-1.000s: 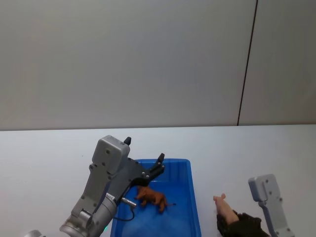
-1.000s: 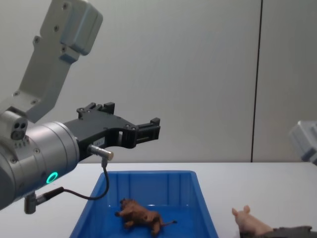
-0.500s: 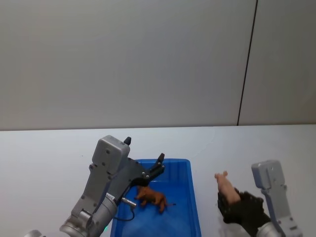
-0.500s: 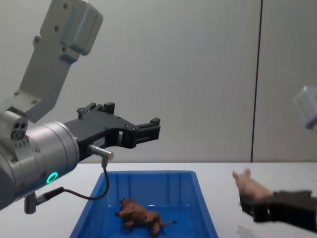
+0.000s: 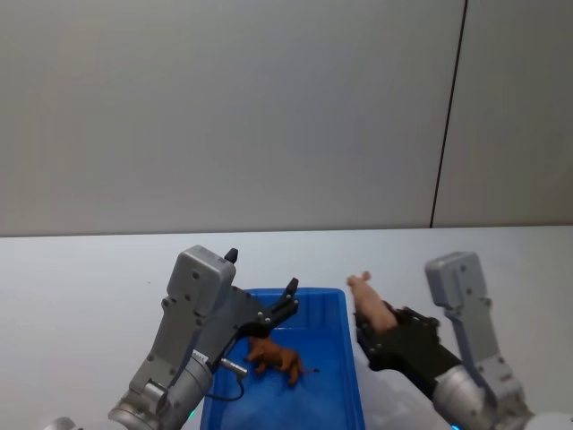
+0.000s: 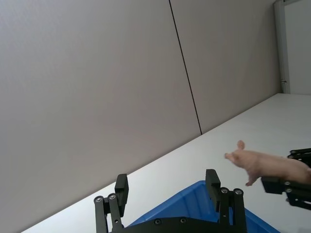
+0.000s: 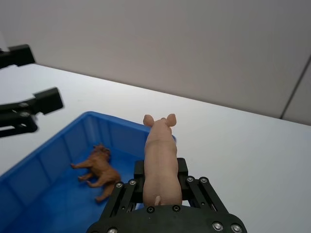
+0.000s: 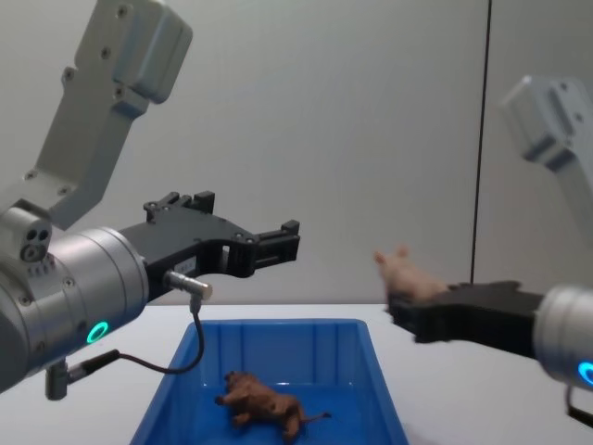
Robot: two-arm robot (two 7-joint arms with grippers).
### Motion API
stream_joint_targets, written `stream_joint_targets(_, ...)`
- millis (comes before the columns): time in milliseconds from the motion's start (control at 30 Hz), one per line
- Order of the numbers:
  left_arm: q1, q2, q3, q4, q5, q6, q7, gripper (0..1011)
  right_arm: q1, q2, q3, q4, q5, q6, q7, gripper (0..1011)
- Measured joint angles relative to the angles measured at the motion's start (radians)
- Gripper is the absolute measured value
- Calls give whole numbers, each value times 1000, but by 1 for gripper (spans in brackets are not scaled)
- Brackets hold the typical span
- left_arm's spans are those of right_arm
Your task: Pick up the two dolls from the table and place them into the box.
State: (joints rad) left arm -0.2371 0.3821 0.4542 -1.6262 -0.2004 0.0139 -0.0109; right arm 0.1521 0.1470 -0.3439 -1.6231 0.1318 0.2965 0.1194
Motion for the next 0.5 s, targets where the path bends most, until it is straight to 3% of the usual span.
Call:
stream_joint_targets(367, 0, 0, 0, 0, 0, 0, 0, 1002, 91, -62, -23, 80, -11, 58, 115, 386)
stream_joint_targets(500, 0, 0, 0, 0, 0, 0, 0, 1002, 125, -85, -30, 118, -12, 80, 146, 518)
